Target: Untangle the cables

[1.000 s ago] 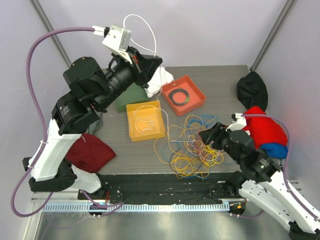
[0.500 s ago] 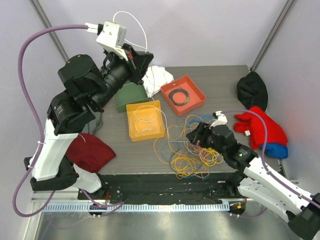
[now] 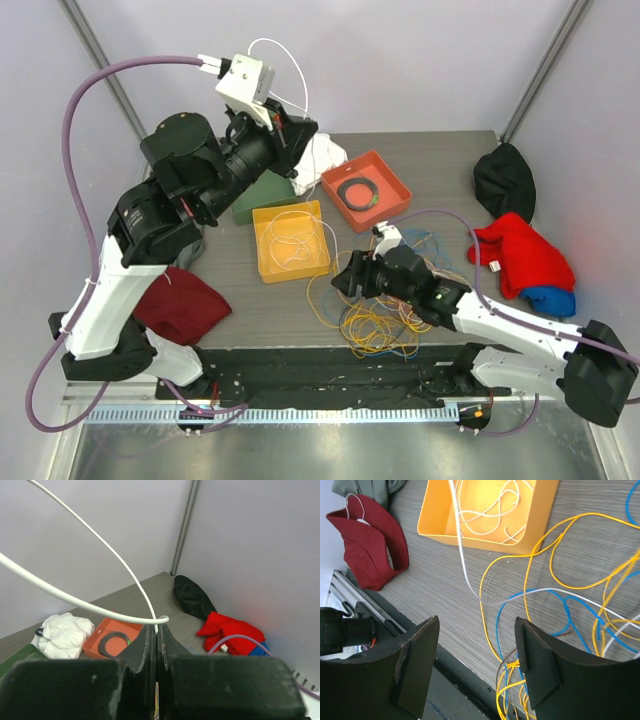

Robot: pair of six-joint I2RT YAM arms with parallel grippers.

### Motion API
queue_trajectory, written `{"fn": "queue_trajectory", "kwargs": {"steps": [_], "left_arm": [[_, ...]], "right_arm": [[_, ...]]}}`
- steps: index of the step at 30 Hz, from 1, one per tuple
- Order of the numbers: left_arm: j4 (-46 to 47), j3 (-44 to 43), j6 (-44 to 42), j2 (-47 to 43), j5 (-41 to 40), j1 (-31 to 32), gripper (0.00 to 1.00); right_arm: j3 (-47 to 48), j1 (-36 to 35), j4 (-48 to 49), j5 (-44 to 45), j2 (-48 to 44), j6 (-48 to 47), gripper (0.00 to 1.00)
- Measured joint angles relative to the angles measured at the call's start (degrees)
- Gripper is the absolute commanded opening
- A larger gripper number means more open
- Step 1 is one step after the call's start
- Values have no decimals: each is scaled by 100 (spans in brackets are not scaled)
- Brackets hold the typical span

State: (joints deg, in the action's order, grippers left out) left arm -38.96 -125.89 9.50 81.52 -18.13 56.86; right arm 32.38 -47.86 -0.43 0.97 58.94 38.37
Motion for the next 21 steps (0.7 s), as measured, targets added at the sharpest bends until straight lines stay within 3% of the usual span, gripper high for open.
{"fn": "queue_trajectory", "kwargs": {"steps": [4, 7, 12, 16, 21], "left_arm": [[-7, 96, 61, -15, 35, 0, 0], [-11, 164, 83, -39, 74, 0, 0], [-13, 337, 111, -155, 111, 0, 0], [-11, 566, 120, -326, 79, 0, 0], [76, 1241, 120, -710, -63, 0, 0]], "right_arm": [[4, -149, 343, 177, 337, -109, 66], [4, -153, 595, 409, 616, -164, 53], [-2, -153, 1108, 802, 1172, -212, 4], [-4, -199, 1196, 1075, 1106, -186, 1], [413, -343, 481, 1390, 127, -264, 1]]}}
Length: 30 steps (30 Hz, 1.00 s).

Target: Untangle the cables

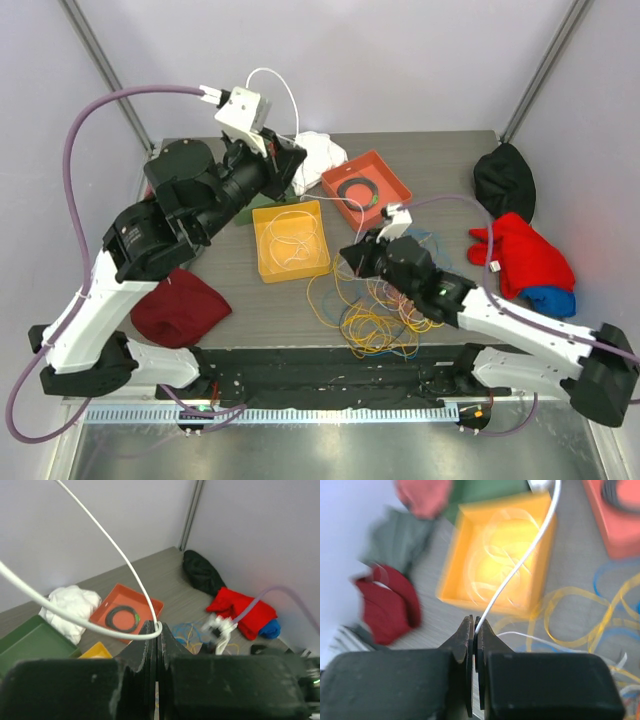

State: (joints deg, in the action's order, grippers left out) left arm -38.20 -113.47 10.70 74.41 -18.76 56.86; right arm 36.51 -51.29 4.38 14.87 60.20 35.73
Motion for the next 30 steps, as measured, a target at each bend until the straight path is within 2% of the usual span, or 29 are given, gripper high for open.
{"fn": "queue_trajectory", "kwargs": {"steps": [7, 14, 22, 30], "left_arm": [[236, 1309, 153, -455, -232, 0, 0], [350, 2159, 319, -627, -538, 0, 0], [621, 3250, 695, -1019, -866, -352, 0], [800, 4461, 1445, -1001, -186, -1805, 0]], "right_arm": [[2243, -15, -997, 81, -319, -315, 1], [3615, -13, -1176, -63, 487, -584, 1], [3926, -15, -1180, -424, 1965, -669, 1], [3926, 4, -1056, -564, 2806, -691, 1]]}}
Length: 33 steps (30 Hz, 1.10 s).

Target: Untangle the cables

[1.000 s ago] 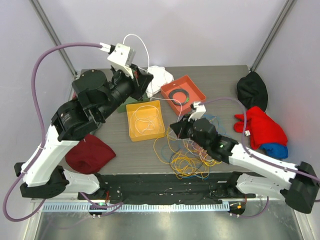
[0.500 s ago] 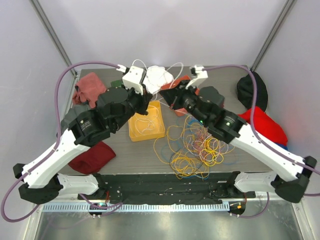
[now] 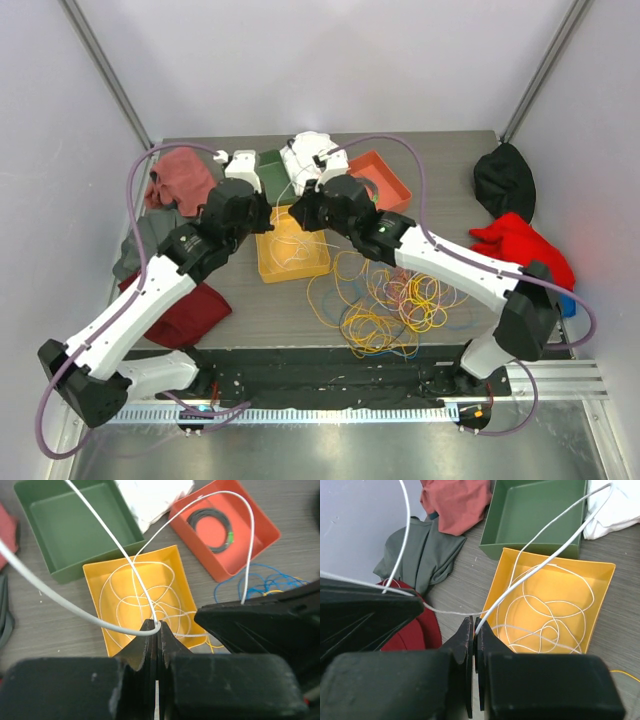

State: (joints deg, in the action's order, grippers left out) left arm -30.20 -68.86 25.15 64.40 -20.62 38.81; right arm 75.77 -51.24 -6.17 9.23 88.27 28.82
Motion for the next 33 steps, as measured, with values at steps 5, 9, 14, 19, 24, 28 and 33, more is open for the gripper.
{"fn": "queue_trajectory", "kwargs": {"steps": [5, 9, 14, 19, 24, 28, 33], "left_arm": [[186, 116, 210, 330, 365, -291, 0], [350, 118, 308, 544, 540, -343, 0], [339, 118, 319, 525, 564, -411, 0], [245, 59, 315, 221, 494, -433, 0], [214, -76, 293, -50, 411, -435, 0], [221, -44, 291, -96, 420, -435, 0], [275, 214, 306, 37, 581, -435, 0]], "right_arm": [[0, 72, 304, -81, 396, -4, 1], [0, 166, 616, -232, 702, 46, 1], [2, 225, 977, -553, 822, 212, 1], [87, 225, 1545, -868, 822, 348, 1], [72, 240, 2302, -1161, 905, 586, 1], [-348, 275, 2651, -1185, 986, 678, 1], [-1145, 293, 2509, -1064, 1038, 688, 1]]}}
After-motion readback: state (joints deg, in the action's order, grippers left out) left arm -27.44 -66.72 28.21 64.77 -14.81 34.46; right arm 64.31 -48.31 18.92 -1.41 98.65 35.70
